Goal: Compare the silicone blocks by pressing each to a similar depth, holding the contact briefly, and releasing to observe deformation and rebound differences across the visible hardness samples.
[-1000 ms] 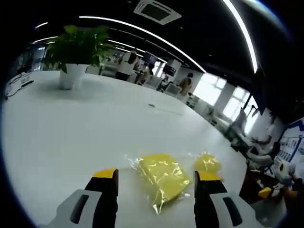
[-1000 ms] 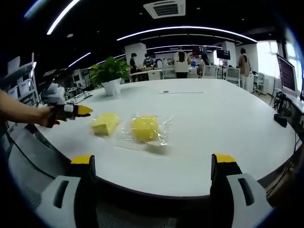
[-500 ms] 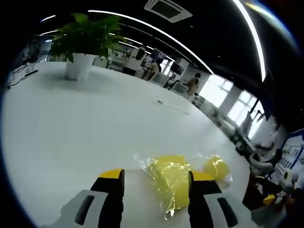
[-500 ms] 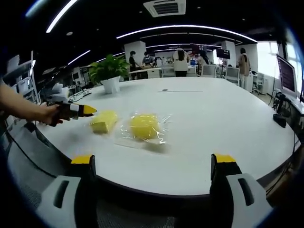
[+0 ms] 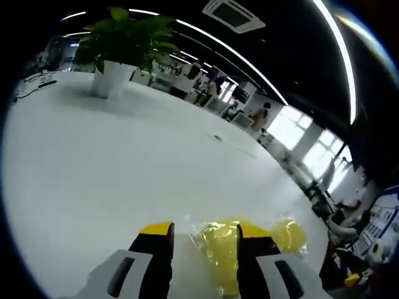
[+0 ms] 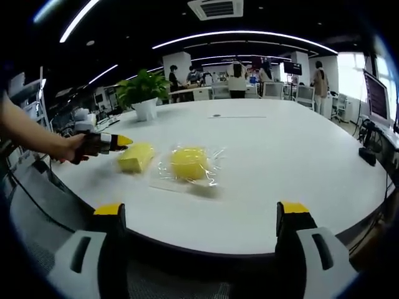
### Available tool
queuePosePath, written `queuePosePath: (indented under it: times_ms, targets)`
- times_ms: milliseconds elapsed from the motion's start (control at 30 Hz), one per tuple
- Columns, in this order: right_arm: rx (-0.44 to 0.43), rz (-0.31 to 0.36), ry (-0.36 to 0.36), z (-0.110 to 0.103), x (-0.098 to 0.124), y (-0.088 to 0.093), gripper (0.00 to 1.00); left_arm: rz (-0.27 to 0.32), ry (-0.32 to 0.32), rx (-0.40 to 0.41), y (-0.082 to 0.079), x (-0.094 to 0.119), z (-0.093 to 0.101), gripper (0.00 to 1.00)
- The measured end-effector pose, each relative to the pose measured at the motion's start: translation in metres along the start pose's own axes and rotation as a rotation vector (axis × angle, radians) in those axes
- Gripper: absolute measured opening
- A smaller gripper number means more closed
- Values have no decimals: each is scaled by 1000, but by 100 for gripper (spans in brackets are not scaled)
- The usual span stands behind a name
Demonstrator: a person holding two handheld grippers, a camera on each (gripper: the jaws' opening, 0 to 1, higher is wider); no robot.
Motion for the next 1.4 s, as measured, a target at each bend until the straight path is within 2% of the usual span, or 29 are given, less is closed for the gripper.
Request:
queuePosePath:
  times_ms: [67,167,367,433,533,633,833,967,1067,1133,1400]
  targets:
    - [0,-2,-1,0,0,0,94,0,3,-1,0,-2,1,32]
    - [0,-2,-1,0,0,0,94,-8,2,-2,2,-4,0,31]
    - [-3,-3,-1,0,0,1,94,26,-7,102,-2,-6,-10,25]
    - [-4,-3,-1,0,0,1,94,31,-11,100,-2,-6,-10,21]
    - [-3,-7,-2,0,0,1,93,37,-20,67,-4,-6,-11,16]
    - [-5,-5,-1,0,-1,1,93,46,-21,88,-3,-6,-12,12]
    - [-2,5,5,1,0,-1,93,34,-25,66,-2,-5,-14,7]
    - [-2,2,4,1,0,0,93,36,-21,3,-3,-7,-11,1]
    - [-1,0,3,1,0,0,92,18,5,-22,-6,-11,-3,0]
    - [-2,0,3,1,0,0,92,1,13,-79,-8,-13,1,0]
    - [-4,1,-3,0,0,0,92,13,70,-78,-24,-13,20,0]
Point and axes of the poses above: the point that each gripper's makers call its tool centre point, and the gripper's own axes: x roughly backward along the fingers, z roughly to its right, y roughly out of its underside, the point moved 2 cm from there along x, roughly backward along the fingers, and after that the axes turned 5 degrees about y, right-handed, at the moved point
